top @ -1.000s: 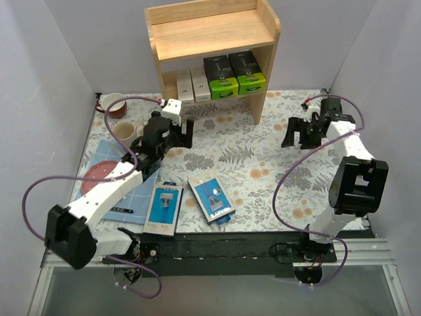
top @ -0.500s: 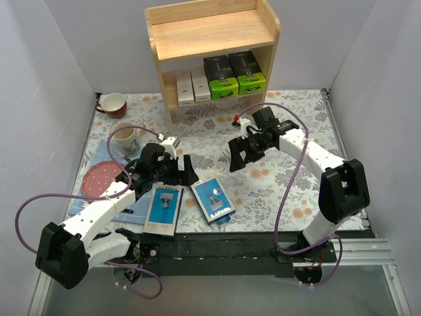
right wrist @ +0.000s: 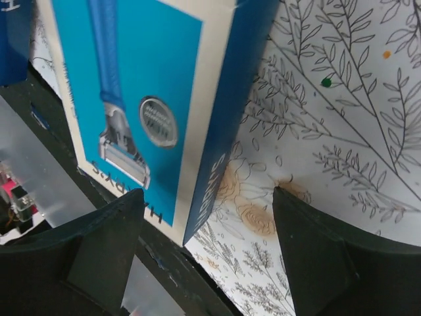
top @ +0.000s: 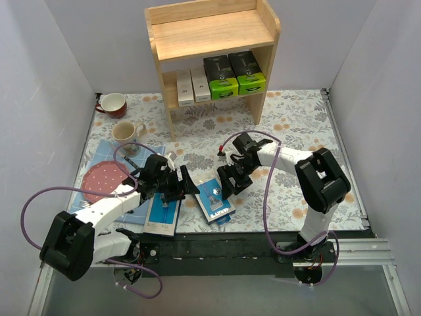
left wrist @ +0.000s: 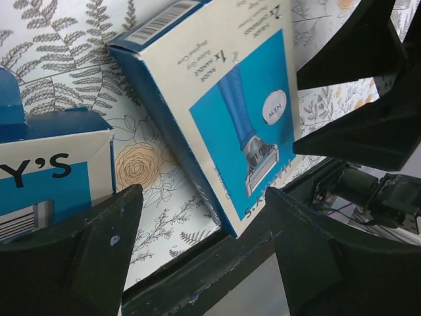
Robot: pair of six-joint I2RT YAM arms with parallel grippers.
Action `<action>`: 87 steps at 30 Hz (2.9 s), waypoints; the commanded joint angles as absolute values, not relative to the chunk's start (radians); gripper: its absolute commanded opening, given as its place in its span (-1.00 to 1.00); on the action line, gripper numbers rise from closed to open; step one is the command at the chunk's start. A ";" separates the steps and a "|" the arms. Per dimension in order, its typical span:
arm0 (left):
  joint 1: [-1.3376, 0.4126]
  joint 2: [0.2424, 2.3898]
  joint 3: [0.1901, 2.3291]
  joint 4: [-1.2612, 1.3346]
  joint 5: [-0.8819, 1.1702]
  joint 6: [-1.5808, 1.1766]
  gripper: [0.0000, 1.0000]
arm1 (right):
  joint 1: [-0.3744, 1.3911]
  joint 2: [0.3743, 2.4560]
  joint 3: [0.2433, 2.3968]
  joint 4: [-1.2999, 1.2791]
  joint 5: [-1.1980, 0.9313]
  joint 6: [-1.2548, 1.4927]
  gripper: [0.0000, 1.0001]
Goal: Place and organize the shaving razors onto the shelf
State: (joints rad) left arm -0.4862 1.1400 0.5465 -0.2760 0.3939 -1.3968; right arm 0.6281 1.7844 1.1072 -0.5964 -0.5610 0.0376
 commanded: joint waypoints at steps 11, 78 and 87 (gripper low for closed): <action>-0.525 1.521 0.727 -0.113 0.379 -1.545 0.19 | 0.543 1.965 1.230 -0.557 -0.566 0.123 -0.32; -0.698 1.718 0.811 0.026 0.407 -1.710 0.42 | 0.273 1.640 0.600 0.061 -0.862 0.660 -0.70; -0.698 1.710 0.796 0.046 0.399 -1.782 0.78 | 0.233 1.637 0.659 0.271 -1.015 0.847 -0.88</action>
